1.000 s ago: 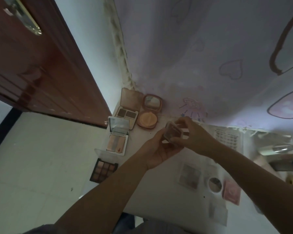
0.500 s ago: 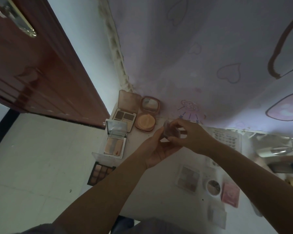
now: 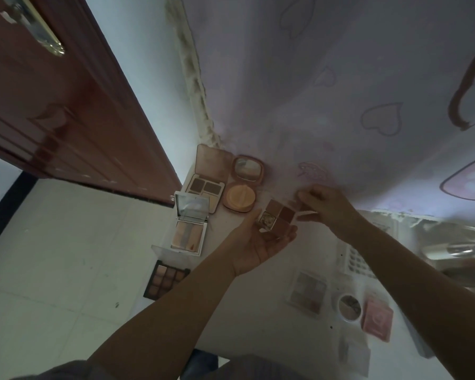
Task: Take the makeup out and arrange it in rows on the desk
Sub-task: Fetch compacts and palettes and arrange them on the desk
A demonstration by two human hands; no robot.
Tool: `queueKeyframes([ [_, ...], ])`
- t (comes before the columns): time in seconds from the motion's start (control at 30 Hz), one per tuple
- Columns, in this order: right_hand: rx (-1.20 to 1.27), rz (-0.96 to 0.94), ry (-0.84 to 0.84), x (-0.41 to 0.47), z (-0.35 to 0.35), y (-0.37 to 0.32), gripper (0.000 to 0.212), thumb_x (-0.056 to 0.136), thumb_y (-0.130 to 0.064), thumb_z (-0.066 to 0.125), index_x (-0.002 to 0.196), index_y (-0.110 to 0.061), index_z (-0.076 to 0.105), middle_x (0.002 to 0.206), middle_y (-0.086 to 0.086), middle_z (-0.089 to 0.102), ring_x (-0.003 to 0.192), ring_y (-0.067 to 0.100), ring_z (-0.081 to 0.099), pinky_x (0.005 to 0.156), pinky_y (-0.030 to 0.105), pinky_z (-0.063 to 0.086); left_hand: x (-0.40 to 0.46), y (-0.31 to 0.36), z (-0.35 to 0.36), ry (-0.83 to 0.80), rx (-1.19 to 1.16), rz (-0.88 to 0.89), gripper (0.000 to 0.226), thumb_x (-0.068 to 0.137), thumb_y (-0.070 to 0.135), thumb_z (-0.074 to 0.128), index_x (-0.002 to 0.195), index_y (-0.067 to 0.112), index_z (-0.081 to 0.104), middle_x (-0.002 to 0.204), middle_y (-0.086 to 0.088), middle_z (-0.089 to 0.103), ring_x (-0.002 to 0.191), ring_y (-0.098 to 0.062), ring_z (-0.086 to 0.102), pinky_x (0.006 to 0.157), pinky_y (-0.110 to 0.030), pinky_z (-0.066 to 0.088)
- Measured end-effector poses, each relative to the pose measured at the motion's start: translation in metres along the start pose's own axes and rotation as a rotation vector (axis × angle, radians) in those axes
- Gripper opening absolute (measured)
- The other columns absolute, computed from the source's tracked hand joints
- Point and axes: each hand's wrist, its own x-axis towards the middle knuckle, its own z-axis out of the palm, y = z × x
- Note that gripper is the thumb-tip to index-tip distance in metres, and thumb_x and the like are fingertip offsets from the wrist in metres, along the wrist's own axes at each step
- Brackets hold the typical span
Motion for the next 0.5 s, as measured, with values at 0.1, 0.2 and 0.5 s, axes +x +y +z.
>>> queueKeyframes([
  [0.1, -0.156, 0.004, 0.091, 0.011, 0.006, 0.009, 0.013, 0.093, -0.016, 0.055, 0.083, -0.020, 0.063, 0.071, -0.008, 0.071, 0.052, 0.004, 0.058, 0.044, 0.014, 0.042, 0.006, 0.000, -0.003, 0.125, 0.010, 0.038, 0.043, 0.100, 0.034, 0.038, 0.111, -0.004, 0.051, 0.100, -0.033, 0.061, 0.086, -0.041, 0.066, 0.067, -0.040, 0.060],
  [0.2, -0.243, -0.031, 0.189, 0.028, 0.016, 0.009, 0.017, 0.093, -0.013, 0.053, 0.079, -0.019, 0.060, 0.080, 0.007, 0.067, 0.058, 0.018, 0.058, 0.051, 0.028, 0.046, 0.016, 0.003, -0.005, 0.276, 0.003, 0.129, 0.026, 0.100, 0.023, 0.039, 0.096, 0.000, 0.051, 0.095, -0.031, 0.059, 0.086, -0.039, 0.061, 0.073, -0.042, 0.056],
  [0.5, -0.528, -0.194, 0.292, 0.057, 0.035, 0.008, 0.024, 0.094, -0.009, 0.051, 0.089, 0.011, 0.062, 0.082, 0.025, 0.067, 0.071, 0.032, 0.060, 0.066, 0.037, 0.046, 0.029, 0.011, 0.000, 0.391, 0.015, 0.282, 0.021, 0.097, 0.015, 0.047, 0.081, 0.002, 0.049, 0.086, -0.017, 0.054, 0.078, -0.027, 0.055, 0.076, -0.038, 0.050],
])
